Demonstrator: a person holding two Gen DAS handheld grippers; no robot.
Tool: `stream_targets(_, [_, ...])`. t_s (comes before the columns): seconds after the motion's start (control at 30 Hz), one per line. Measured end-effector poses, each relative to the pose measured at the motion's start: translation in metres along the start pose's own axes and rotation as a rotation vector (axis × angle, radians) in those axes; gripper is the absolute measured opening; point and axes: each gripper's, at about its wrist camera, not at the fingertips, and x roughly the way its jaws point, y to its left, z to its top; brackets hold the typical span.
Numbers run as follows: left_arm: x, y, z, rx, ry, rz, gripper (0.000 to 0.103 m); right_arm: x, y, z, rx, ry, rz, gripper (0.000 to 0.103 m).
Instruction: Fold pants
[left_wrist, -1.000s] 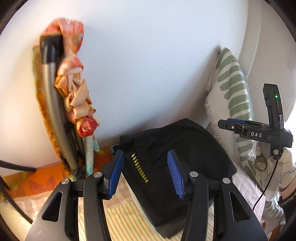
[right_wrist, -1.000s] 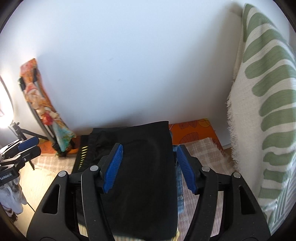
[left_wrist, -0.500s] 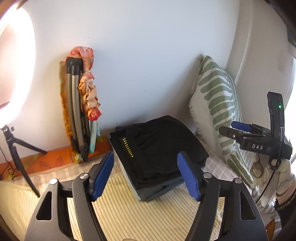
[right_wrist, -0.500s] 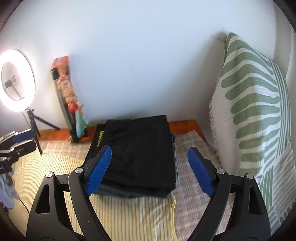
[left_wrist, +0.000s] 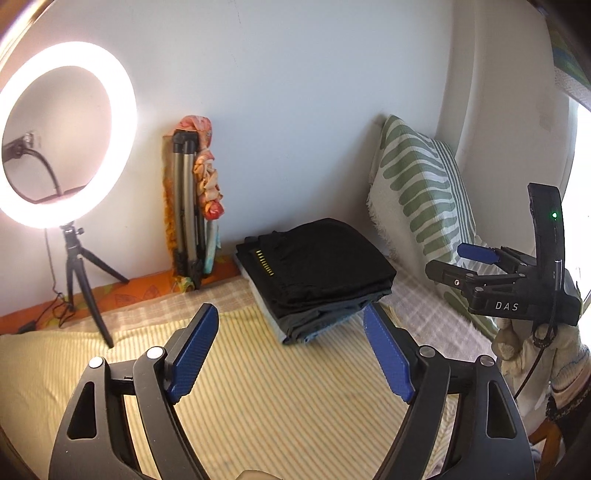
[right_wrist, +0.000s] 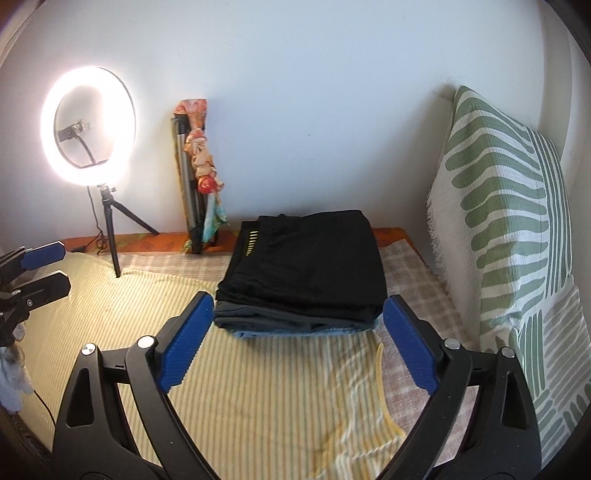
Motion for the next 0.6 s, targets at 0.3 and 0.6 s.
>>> stream_targets(0.3, [-0.024,0.013,-0.038,-0.003,-0.008,0.034,0.083,-0.011,0.041,-0.036,-0.002,-0.033,0.009,0.103])
stream_targets(0.6, [-0.017,0.024,-0.070,0.004,0.011,0.089,0.083,-0.002,0.064,-0.065,0.016,-0.044,0.002,0.103])
